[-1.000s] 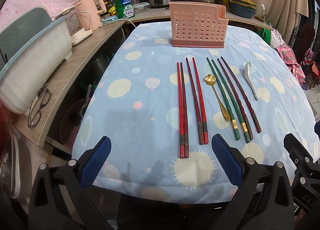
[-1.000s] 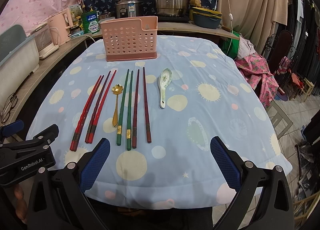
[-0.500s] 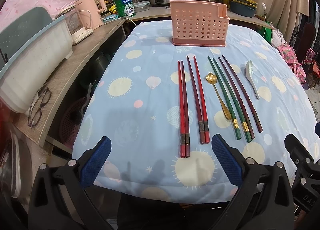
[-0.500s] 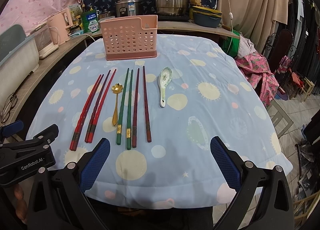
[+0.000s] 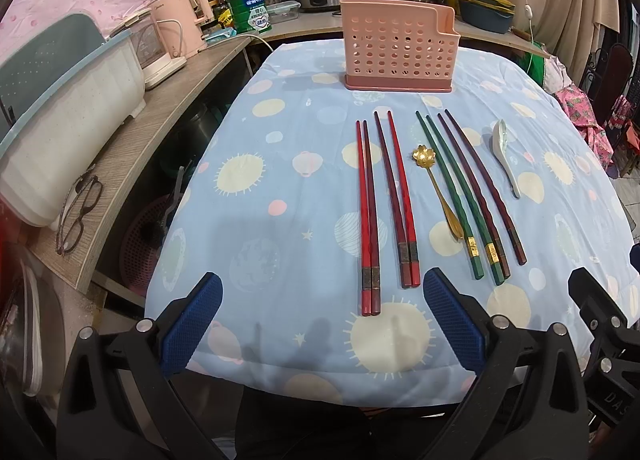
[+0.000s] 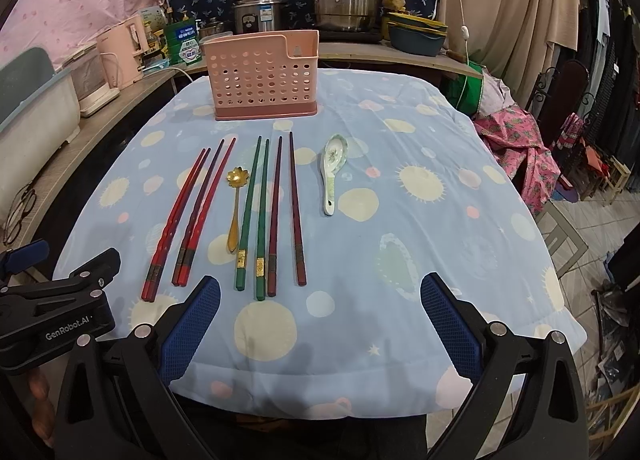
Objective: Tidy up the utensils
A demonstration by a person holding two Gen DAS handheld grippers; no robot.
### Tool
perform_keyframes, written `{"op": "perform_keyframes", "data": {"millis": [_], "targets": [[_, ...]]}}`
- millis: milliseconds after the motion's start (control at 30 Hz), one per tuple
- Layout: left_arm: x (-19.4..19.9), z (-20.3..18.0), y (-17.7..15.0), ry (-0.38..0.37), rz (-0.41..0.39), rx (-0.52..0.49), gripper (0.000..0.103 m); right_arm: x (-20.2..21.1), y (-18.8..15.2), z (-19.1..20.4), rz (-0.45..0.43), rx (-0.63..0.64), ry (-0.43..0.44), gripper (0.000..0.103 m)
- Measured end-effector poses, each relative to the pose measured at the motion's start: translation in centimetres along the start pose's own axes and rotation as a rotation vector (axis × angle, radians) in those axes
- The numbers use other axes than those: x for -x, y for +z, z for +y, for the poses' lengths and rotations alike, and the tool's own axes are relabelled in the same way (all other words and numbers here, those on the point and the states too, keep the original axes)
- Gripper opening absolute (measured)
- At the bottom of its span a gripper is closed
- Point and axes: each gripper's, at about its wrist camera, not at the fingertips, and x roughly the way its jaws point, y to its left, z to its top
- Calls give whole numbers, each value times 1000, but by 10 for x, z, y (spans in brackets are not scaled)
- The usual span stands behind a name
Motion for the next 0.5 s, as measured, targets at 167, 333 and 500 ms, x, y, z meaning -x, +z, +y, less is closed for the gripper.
{"op": "perform_keyframes", "data": {"millis": [167, 333, 500], "targets": [[0, 0, 0, 0, -1, 0, 96, -1, 2, 1, 2, 0, 4, 96], [0, 0, 0, 1, 0, -1, 96, -1, 1, 2, 2, 0, 5, 96], [0, 0, 0, 0, 0, 0, 96, -1, 1, 2, 2, -1, 5, 96]]}}
